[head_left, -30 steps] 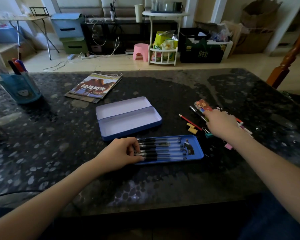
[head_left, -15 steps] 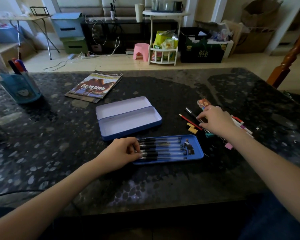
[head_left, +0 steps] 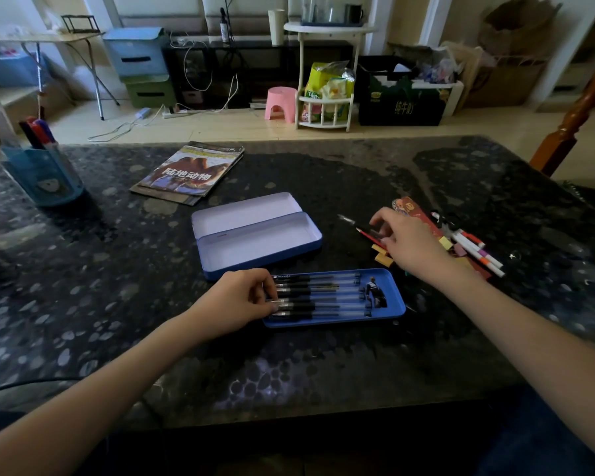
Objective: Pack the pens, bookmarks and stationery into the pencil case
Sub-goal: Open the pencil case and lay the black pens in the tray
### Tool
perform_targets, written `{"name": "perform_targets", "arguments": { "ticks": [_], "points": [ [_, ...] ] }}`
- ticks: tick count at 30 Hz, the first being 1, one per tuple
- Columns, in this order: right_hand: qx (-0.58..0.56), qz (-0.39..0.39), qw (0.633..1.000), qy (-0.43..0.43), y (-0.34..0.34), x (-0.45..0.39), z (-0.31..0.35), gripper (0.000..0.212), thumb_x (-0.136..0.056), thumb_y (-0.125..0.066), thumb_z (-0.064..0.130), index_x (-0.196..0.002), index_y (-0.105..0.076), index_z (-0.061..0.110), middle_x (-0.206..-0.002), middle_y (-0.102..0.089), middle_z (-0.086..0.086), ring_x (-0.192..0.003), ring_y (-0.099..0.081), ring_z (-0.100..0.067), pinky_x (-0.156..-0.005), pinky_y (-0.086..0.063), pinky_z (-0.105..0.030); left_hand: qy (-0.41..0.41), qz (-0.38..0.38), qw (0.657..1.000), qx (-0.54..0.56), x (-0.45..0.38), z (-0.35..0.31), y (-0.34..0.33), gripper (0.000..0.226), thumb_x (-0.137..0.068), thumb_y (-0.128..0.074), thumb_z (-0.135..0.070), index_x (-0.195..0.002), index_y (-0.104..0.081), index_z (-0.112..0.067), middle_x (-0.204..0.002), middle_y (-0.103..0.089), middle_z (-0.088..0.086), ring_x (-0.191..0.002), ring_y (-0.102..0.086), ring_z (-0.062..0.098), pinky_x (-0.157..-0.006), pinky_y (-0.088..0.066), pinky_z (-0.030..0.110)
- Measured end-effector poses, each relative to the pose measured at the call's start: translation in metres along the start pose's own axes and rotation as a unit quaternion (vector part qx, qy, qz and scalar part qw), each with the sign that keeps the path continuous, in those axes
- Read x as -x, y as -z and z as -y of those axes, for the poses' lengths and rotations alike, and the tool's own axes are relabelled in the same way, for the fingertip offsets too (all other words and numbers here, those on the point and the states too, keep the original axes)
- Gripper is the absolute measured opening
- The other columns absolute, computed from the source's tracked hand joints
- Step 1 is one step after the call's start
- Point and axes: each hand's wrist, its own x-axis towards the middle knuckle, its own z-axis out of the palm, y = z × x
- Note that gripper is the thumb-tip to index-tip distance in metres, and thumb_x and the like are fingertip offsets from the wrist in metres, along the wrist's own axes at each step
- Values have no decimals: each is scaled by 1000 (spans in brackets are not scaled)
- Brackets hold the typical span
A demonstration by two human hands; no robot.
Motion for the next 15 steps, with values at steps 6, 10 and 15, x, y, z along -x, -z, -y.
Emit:
{"name": "perform_targets", "arguments": {
  "ticks": [6, 10, 15],
  "points": [
    [-65, 181, 980, 50, 11, 23, 38, 30, -84, -68, 4, -93, -63, 33, -88, -63, 13, -84, -60, -1, -66, -48, -16, -24, -18, 1000, -6, -1, -4, 10, 15, -76, -75, -19, -76, -62, -27, -58, -60, -11, -55, -56, -1, -53, -40, 10],
    [-84, 276, 953, 89, 14, 41, 57, 29, -83, -69, 5, -91, -67, 33, -92, -70, 10, -85, -64, -1, -71, -53, -16, -47, -74, 996, -13, 0, -6, 18, 15, -79, -72, -19, -74, -61, -27, -61, -60, -11, -60, -57, 0, -55, -42, 10],
    [-37, 298, 948, 107, 0, 50, 67, 22, -81, -73, 14, -82, -66, 34, -87, -64, 17, -82, -59, 1, -63, -44, -11, -59, -72, 996, -2, 0, -7, 17, 16, -79, -72, -19, -74, -61, -28, -61, -60, -11, -59, -57, 1, -55, -43, 12]
  ]
}}
